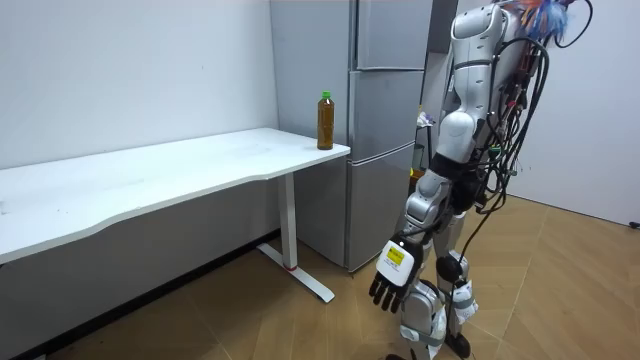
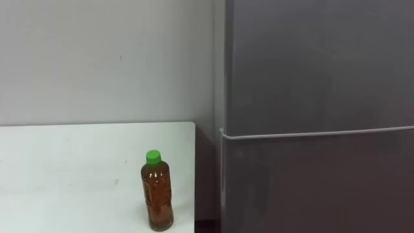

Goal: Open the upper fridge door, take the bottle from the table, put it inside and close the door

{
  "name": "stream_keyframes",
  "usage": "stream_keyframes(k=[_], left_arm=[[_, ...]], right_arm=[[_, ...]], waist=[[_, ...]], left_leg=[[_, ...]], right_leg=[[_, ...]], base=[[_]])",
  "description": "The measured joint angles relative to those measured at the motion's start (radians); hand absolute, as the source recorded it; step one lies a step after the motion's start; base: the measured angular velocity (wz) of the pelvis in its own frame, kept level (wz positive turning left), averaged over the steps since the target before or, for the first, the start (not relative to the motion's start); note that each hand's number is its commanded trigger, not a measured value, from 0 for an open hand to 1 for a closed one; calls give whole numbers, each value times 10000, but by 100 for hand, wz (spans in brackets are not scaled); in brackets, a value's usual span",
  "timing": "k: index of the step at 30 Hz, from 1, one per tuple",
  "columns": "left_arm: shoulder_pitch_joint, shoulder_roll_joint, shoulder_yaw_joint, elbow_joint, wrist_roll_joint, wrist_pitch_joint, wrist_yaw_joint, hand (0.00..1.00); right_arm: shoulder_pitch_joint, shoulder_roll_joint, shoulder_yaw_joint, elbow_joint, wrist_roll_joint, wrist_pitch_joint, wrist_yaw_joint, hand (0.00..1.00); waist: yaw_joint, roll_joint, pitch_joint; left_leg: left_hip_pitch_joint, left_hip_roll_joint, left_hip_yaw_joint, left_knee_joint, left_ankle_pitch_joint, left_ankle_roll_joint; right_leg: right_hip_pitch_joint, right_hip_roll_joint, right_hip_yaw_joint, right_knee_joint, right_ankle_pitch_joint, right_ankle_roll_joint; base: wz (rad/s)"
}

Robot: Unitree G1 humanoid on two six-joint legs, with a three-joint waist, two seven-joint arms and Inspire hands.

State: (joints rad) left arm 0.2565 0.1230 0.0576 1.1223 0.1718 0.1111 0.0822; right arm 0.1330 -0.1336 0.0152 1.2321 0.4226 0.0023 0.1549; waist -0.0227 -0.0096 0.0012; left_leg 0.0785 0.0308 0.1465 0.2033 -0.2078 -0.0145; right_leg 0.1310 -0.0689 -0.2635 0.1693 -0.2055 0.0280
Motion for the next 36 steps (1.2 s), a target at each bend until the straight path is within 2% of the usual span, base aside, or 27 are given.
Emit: stream_keyframes(k=[10, 26, 32, 36], left_arm=[[-36, 0, -4, -19, 654, -13, 27, 0], [-13, 1, 0, -3, 643, 121, -72, 0], [-11, -5, 129, 1, 330, 122, 25, 0], [-27, -12, 392, -5, -362, 102, 254, 0]], right_arm=[[-38, -1, -3, 83, -6, -5, 11, 0], [-88, -15, -4, 126, -7, 162, 90, 0], [-142, -15, -8, 109, 2, 209, 106, 0], [-146, -14, -83, 124, 79, 214, 119, 0]], waist=[[-18, 1, -1], [-9, -28, -3], [-24, -25, -3], [-16, -23, -4]], left_leg=[[3, -1, -1, -2, 0, 0], [54, -12, -110, -8, -1, -2], [58, -20, -115, 8, -46, 6], [80, -32, -118, 4, -61, 8]], right_leg=[[-1, 2, 1, -7, -1, 1], [152, 8, -115, -115, -3, 5], [235, 9, -156, -174, 2, 24], [273, 5, -164, -192, -3, 39]], base=[[0], [1], [0], [0]])
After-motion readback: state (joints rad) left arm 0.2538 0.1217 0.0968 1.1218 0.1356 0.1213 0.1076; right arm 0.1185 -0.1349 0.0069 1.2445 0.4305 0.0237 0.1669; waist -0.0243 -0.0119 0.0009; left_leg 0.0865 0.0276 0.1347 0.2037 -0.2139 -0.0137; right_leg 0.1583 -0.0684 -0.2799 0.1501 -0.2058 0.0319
